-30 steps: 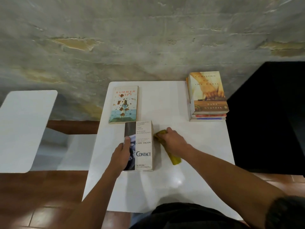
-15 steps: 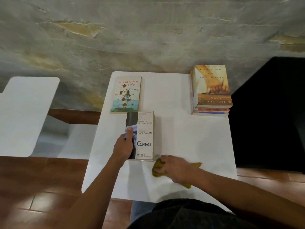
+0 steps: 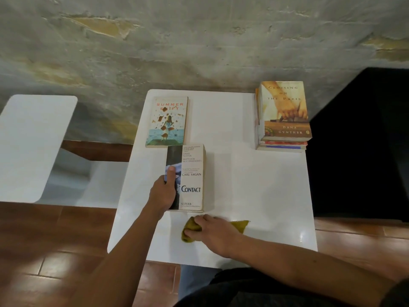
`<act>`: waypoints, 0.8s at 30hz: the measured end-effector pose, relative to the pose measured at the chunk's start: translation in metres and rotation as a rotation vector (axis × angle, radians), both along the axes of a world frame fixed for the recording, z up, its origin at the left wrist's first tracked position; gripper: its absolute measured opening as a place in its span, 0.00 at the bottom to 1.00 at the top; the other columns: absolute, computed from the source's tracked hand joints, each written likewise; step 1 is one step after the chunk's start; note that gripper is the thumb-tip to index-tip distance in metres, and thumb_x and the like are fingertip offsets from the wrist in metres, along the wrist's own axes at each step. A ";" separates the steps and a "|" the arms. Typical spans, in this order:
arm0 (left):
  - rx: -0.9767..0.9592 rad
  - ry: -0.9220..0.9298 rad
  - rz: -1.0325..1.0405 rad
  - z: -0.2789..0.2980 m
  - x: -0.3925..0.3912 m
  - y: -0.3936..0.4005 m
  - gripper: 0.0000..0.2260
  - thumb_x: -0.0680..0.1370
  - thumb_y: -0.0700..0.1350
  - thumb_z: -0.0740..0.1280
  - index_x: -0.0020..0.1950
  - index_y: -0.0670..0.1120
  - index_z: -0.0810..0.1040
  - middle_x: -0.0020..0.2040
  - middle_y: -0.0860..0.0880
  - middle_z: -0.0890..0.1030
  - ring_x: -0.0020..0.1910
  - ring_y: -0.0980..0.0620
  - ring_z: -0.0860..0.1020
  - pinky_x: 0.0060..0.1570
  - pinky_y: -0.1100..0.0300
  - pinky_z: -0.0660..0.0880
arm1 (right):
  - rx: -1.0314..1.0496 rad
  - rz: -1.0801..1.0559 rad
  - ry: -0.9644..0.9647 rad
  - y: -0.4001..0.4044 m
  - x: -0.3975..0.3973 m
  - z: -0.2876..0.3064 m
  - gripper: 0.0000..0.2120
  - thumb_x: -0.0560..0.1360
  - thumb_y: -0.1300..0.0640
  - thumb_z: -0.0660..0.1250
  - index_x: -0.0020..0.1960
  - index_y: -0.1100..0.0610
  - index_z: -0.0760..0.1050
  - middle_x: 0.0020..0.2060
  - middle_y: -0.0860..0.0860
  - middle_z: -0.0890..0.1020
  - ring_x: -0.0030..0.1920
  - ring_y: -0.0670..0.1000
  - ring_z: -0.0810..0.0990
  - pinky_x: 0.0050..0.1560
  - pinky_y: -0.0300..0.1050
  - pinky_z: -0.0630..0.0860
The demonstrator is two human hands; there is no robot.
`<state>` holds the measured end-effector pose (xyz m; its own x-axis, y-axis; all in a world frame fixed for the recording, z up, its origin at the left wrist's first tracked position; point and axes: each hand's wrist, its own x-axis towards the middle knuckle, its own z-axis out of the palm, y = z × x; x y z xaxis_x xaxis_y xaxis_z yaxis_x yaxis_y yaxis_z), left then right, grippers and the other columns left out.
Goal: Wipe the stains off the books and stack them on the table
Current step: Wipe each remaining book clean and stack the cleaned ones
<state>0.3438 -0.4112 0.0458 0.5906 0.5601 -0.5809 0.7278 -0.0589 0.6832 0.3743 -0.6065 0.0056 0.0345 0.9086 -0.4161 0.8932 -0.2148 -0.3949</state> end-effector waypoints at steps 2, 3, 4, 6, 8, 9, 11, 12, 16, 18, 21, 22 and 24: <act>0.010 -0.015 0.024 -0.003 -0.004 -0.006 0.21 0.80 0.66 0.50 0.51 0.56 0.76 0.48 0.51 0.84 0.48 0.50 0.83 0.55 0.47 0.81 | -0.023 0.024 -0.007 -0.012 0.008 0.004 0.27 0.81 0.62 0.61 0.77 0.45 0.63 0.70 0.58 0.66 0.68 0.62 0.67 0.67 0.58 0.68; 0.017 -0.018 0.043 -0.003 -0.006 -0.009 0.20 0.81 0.66 0.50 0.51 0.56 0.76 0.48 0.51 0.85 0.48 0.49 0.83 0.55 0.46 0.81 | -0.035 0.012 -0.008 -0.019 0.011 0.005 0.28 0.80 0.62 0.62 0.77 0.43 0.63 0.71 0.57 0.66 0.68 0.61 0.67 0.68 0.58 0.68; 0.020 -0.013 0.061 -0.003 -0.006 -0.011 0.19 0.81 0.65 0.51 0.51 0.56 0.76 0.48 0.50 0.84 0.48 0.49 0.83 0.54 0.46 0.82 | -0.046 -0.005 -0.009 -0.027 0.013 0.007 0.30 0.79 0.63 0.63 0.77 0.42 0.63 0.70 0.56 0.66 0.68 0.60 0.67 0.68 0.58 0.68; 0.015 -0.009 0.071 0.001 -0.006 -0.012 0.19 0.81 0.65 0.51 0.51 0.56 0.76 0.48 0.50 0.84 0.48 0.49 0.83 0.54 0.46 0.81 | -0.066 -0.051 -0.019 -0.042 0.018 0.009 0.33 0.78 0.64 0.64 0.76 0.40 0.61 0.69 0.55 0.65 0.65 0.59 0.68 0.65 0.56 0.70; 0.004 -0.010 0.053 0.003 -0.005 -0.012 0.19 0.82 0.65 0.50 0.52 0.56 0.76 0.50 0.51 0.84 0.49 0.48 0.83 0.55 0.46 0.81 | -0.086 -0.118 -0.007 -0.056 0.023 0.010 0.32 0.78 0.60 0.65 0.76 0.38 0.60 0.67 0.53 0.65 0.64 0.57 0.68 0.64 0.53 0.69; 0.004 -0.011 0.040 0.004 -0.004 -0.012 0.18 0.82 0.64 0.50 0.52 0.57 0.76 0.50 0.50 0.84 0.50 0.48 0.83 0.56 0.46 0.81 | -0.106 -0.156 0.030 -0.061 0.025 0.011 0.31 0.77 0.56 0.65 0.75 0.37 0.60 0.65 0.52 0.65 0.63 0.56 0.67 0.64 0.52 0.67; 0.002 -0.007 0.028 0.006 -0.005 -0.013 0.18 0.83 0.63 0.51 0.51 0.56 0.76 0.50 0.50 0.84 0.50 0.48 0.83 0.56 0.46 0.81 | -0.187 -0.267 0.185 -0.064 0.030 0.016 0.27 0.76 0.42 0.65 0.73 0.34 0.62 0.63 0.49 0.66 0.63 0.53 0.65 0.67 0.51 0.64; 0.001 -0.003 0.028 0.005 -0.006 -0.015 0.18 0.83 0.63 0.51 0.51 0.55 0.76 0.49 0.50 0.85 0.49 0.48 0.83 0.56 0.46 0.81 | -0.220 -0.372 0.310 -0.063 0.032 0.021 0.25 0.75 0.36 0.63 0.71 0.33 0.65 0.62 0.48 0.67 0.64 0.52 0.65 0.68 0.52 0.64; -0.011 -0.002 0.076 0.004 -0.005 -0.014 0.21 0.83 0.64 0.50 0.50 0.55 0.78 0.48 0.49 0.85 0.49 0.48 0.83 0.56 0.46 0.81 | 0.045 -1.018 0.757 -0.036 0.045 0.044 0.22 0.74 0.28 0.60 0.65 0.35 0.71 0.60 0.47 0.75 0.64 0.51 0.74 0.67 0.50 0.70; -0.077 -0.021 0.149 0.005 -0.004 -0.015 0.22 0.82 0.65 0.49 0.51 0.56 0.78 0.49 0.49 0.85 0.52 0.47 0.83 0.59 0.47 0.79 | 0.130 -1.306 0.994 -0.015 0.056 0.051 0.25 0.78 0.35 0.60 0.72 0.42 0.67 0.65 0.50 0.75 0.64 0.53 0.75 0.66 0.50 0.71; -0.299 -0.102 0.311 0.009 -0.004 -0.012 0.21 0.83 0.64 0.51 0.61 0.55 0.77 0.60 0.47 0.82 0.61 0.44 0.79 0.67 0.46 0.73 | 0.103 -1.498 1.188 0.017 0.069 0.054 0.32 0.79 0.35 0.58 0.79 0.47 0.58 0.72 0.52 0.70 0.68 0.58 0.73 0.68 0.58 0.70; -0.351 -0.130 0.338 0.009 -0.004 -0.010 0.24 0.82 0.65 0.51 0.66 0.52 0.76 0.64 0.45 0.81 0.63 0.43 0.78 0.68 0.45 0.72 | 0.090 -1.511 1.224 0.027 0.071 0.055 0.34 0.79 0.34 0.58 0.79 0.47 0.57 0.72 0.53 0.70 0.69 0.59 0.72 0.69 0.60 0.70; -0.424 -0.127 0.418 0.011 -0.006 -0.007 0.30 0.80 0.68 0.50 0.69 0.50 0.74 0.64 0.45 0.80 0.63 0.41 0.79 0.65 0.45 0.74 | 0.056 -1.546 1.336 0.041 0.070 0.051 0.34 0.76 0.31 0.58 0.75 0.49 0.65 0.67 0.55 0.77 0.66 0.59 0.76 0.66 0.60 0.72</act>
<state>0.3376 -0.4181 0.0567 0.4493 0.4950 -0.7437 0.5421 0.5107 0.6674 0.4439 -0.5652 0.0567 0.3901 0.4381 -0.8099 -0.7744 -0.3198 -0.5460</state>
